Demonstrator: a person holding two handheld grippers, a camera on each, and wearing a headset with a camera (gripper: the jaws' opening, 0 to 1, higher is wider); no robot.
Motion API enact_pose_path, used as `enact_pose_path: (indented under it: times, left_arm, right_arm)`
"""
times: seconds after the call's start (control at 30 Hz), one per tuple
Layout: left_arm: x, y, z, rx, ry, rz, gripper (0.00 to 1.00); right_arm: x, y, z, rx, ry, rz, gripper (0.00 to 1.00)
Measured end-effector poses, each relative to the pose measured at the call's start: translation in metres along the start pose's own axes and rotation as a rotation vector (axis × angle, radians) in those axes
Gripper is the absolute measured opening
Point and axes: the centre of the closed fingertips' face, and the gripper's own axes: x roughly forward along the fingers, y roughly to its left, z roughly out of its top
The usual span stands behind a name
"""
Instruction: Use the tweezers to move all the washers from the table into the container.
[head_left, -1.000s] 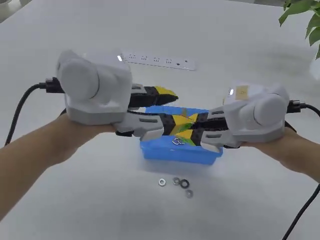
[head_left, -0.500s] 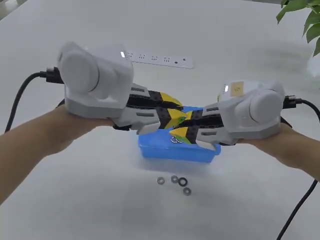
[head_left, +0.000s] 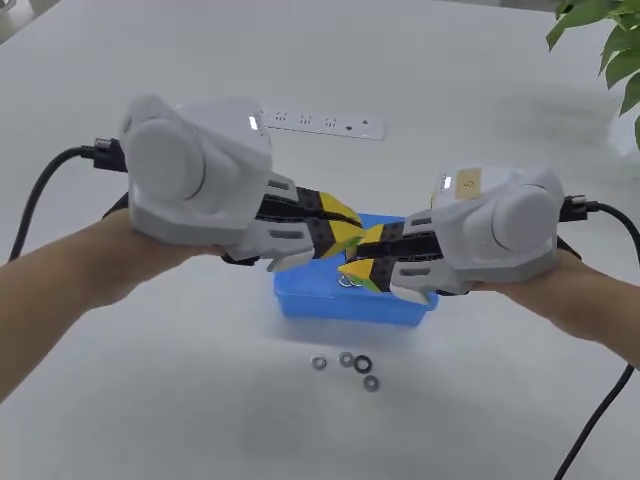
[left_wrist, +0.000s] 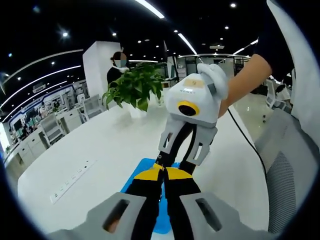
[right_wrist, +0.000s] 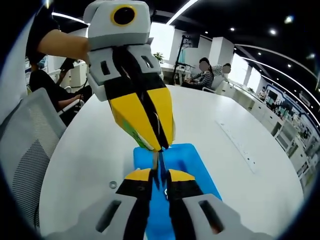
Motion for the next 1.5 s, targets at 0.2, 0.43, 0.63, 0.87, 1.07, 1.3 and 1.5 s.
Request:
enact_pose_path:
  times: [0.2,0.43,0.63,0.87,1.07,1.3,1.5]
  left_arm:
    - [-0.006,0.002,0.003,0.006,-0.004,0.024,0.05]
    - [-0.013,0.003,0.004,-0.002,0.007,0.054,0.05]
    - [-0.029,0.012,0.016,-0.046,-0.046,0.158,0.05]
    - [-0.045,0.007,0.017,-0.064,-0.057,0.19,0.05]
    - [-0.051,-0.011,0.009,-0.086,-0.046,0.188,0.05]
    - [-0.058,-0.031,0.004,-0.087,-0.031,0.169,0.05]
    - [-0.06,-0.041,-0.003,-0.089,-0.02,0.163,0.05]
  right_arm:
    - [-0.007,-0.007,-0.002,0.053,-0.015,-0.043,0.19]
    - [-0.021,-0.007,-0.006,0.098,-0.035,-0.086,0.25]
    - [-0.039,-0.003,-0.009,0.173,-0.083,-0.144,0.33]
    - [-0.067,0.007,-0.012,0.246,-0.137,-0.197,0.38]
    - [-0.087,0.027,-0.023,0.261,-0.142,-0.225,0.46]
    - [-0.095,0.059,-0.04,0.241,-0.091,-0.203,0.58]
    - [-0.097,0.077,-0.047,0.25,-0.076,-0.192,0.68]
